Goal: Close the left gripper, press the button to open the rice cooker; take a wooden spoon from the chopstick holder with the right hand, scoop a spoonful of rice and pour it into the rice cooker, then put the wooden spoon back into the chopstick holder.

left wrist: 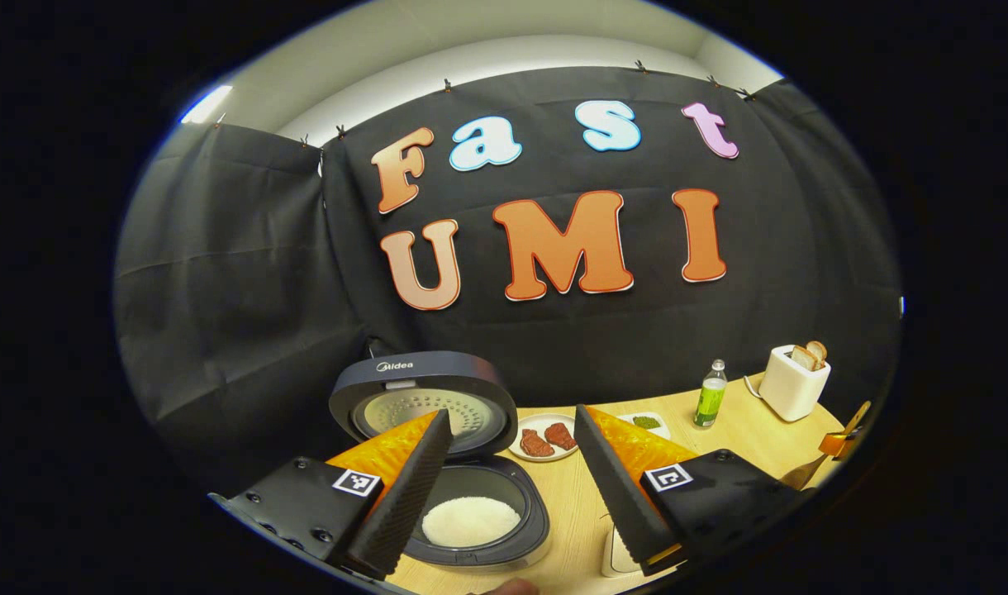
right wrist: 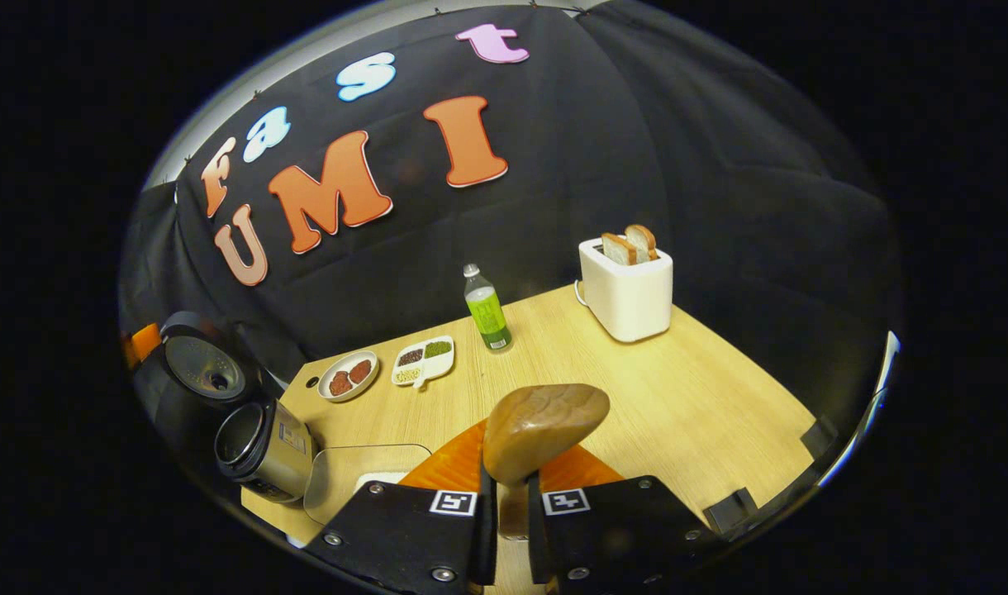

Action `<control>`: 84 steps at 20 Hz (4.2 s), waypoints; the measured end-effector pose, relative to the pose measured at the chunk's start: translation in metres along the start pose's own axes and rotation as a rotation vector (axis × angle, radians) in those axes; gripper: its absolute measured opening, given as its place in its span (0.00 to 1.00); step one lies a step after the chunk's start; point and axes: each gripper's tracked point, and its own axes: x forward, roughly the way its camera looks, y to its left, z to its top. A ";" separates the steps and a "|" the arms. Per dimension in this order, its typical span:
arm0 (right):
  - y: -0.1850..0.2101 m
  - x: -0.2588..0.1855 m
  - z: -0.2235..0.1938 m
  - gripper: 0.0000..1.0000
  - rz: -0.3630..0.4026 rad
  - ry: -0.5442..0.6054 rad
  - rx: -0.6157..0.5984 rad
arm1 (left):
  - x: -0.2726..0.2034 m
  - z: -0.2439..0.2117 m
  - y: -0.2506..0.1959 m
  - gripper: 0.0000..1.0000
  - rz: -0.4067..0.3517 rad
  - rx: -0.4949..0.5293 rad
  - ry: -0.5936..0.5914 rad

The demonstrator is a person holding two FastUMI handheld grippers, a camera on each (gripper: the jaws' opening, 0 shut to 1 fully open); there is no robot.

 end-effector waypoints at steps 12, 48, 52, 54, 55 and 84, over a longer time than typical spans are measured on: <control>0.114 0.002 0.000 0.13 0.150 -0.029 -0.066 | -0.015 0.017 0.055 0.93 0.028 0.023 -0.134; 0.131 0.059 -0.132 0.08 -0.022 0.062 -0.268 | 0.010 -0.041 0.130 1.00 0.075 0.072 -0.006; 0.155 0.056 -0.140 0.08 0.041 0.105 -0.208 | 0.012 -0.044 0.138 1.00 0.082 0.060 0.002; 0.167 0.053 -0.145 0.08 0.066 0.133 -0.165 | 0.012 -0.045 0.142 1.00 0.084 0.057 0.005; 0.170 0.053 -0.147 0.08 0.076 0.148 -0.147 | 0.012 -0.047 0.143 1.00 0.083 0.055 0.006; 0.225 0.063 -0.176 0.08 0.387 0.464 0.410 | 0.014 -0.061 0.172 0.93 0.107 0.000 0.045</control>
